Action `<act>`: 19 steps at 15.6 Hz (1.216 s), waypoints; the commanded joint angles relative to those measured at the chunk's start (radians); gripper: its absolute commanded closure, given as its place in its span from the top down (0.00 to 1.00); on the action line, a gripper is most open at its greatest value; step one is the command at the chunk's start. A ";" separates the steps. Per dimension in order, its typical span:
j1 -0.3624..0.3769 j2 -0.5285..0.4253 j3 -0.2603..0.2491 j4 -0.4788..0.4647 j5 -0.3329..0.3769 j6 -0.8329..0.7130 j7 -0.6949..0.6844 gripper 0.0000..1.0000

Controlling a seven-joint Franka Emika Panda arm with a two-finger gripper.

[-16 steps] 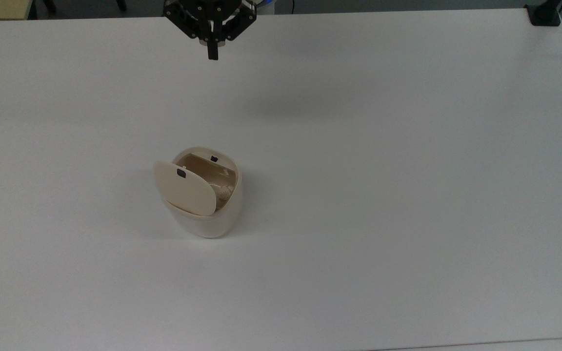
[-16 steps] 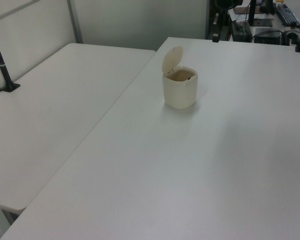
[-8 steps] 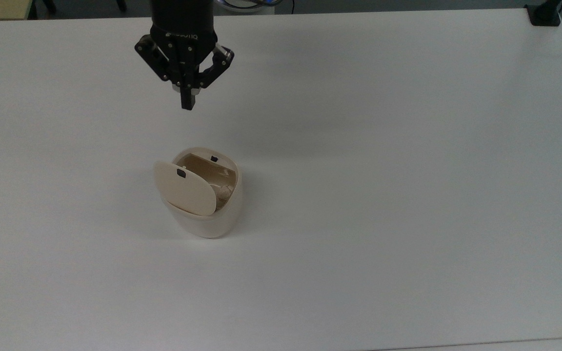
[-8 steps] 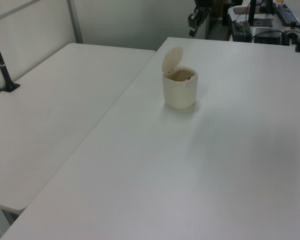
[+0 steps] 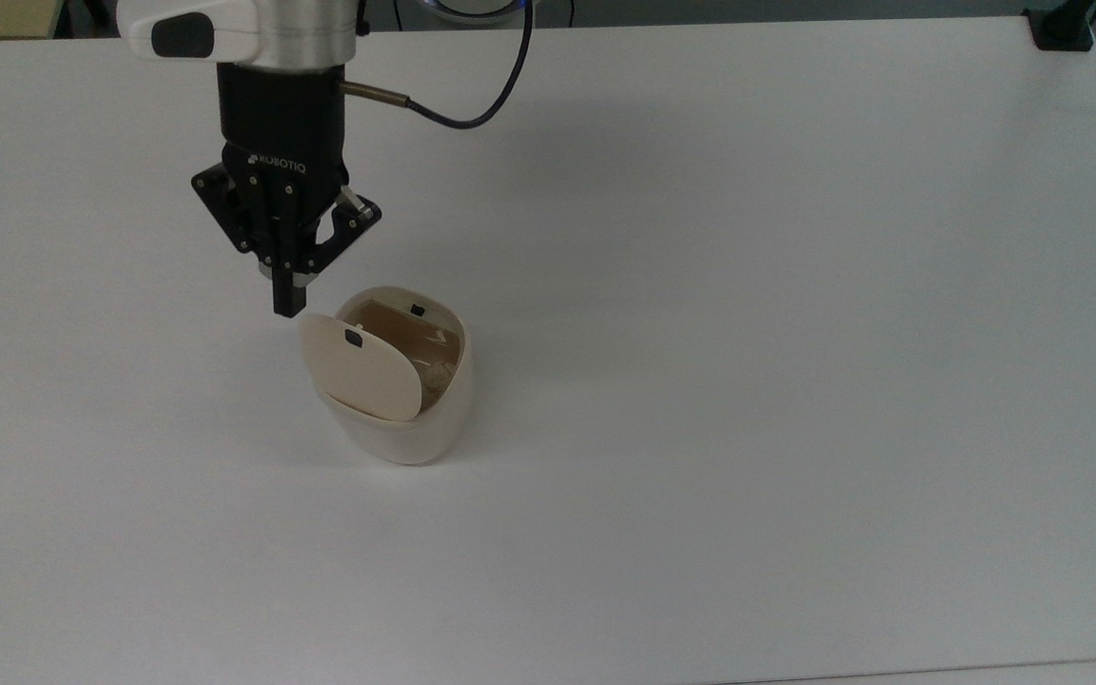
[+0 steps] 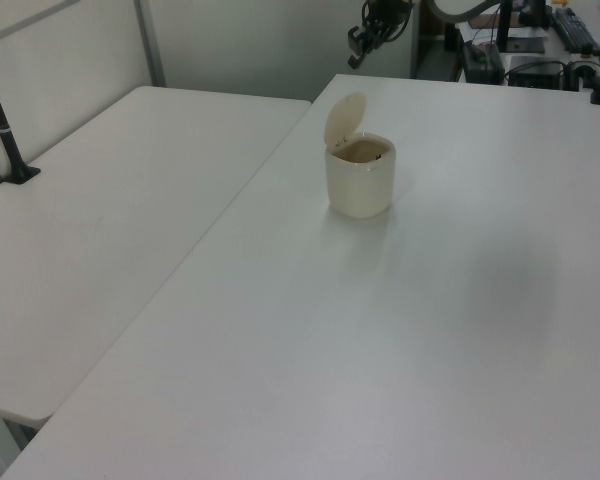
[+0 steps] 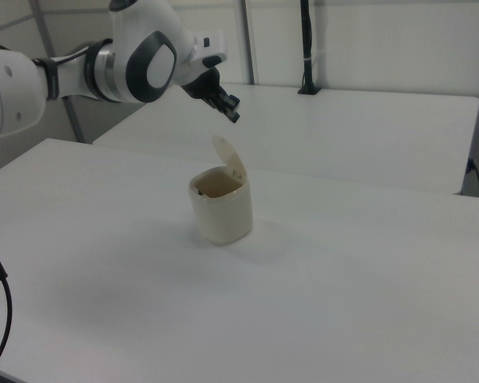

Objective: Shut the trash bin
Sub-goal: 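Lower the gripper toward the raised lid of the cream bin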

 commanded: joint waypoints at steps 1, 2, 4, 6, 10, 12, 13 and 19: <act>0.007 0.026 -0.006 0.009 -0.024 0.073 0.053 0.00; 0.010 0.026 -0.006 0.007 -0.030 0.073 0.053 0.00; 0.016 0.026 -0.006 0.001 -0.045 0.070 0.053 0.00; 0.021 0.026 -0.003 -0.005 -0.048 0.063 0.052 0.00; 0.047 0.026 -0.003 -0.037 -0.085 0.037 0.052 0.00; 0.050 0.026 -0.003 -0.039 -0.091 0.007 0.052 0.00; 0.053 0.026 -0.003 -0.039 -0.093 -0.018 0.050 0.00; 0.078 0.015 0.000 -0.031 -0.133 -0.246 0.044 0.00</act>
